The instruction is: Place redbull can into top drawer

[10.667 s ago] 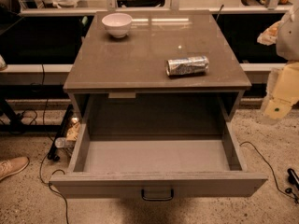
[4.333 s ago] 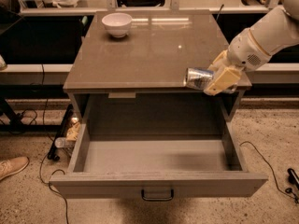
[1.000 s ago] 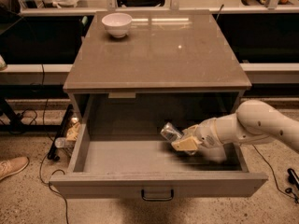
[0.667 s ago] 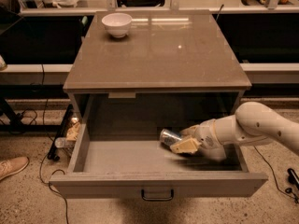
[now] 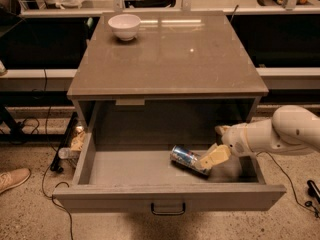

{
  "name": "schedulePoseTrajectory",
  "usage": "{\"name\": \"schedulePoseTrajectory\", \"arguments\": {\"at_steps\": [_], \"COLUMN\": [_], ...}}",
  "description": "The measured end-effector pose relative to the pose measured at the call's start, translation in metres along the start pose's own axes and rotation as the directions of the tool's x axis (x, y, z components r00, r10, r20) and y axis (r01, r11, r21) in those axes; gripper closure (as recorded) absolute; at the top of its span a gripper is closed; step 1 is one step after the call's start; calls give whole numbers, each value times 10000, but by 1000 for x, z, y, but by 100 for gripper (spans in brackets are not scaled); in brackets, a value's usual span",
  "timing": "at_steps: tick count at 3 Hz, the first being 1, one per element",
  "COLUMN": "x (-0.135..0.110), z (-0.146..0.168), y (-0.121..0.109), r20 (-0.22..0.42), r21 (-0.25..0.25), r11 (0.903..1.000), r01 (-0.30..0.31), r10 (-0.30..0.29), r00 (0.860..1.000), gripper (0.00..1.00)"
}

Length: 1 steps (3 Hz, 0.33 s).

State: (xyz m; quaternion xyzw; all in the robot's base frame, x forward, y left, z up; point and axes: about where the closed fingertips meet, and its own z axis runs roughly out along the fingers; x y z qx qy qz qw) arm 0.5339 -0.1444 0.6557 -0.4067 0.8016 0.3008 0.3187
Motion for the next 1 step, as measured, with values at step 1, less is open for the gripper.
{"name": "schedulePoseTrajectory", "arguments": {"at_steps": [1], "x": [-14], "z": [-57], "y": [7], "r20": [236], "r21": [847], "r11": [9957], "r01": [374], "r10": [-395], "r00": [9989], "gripper": [0]}}
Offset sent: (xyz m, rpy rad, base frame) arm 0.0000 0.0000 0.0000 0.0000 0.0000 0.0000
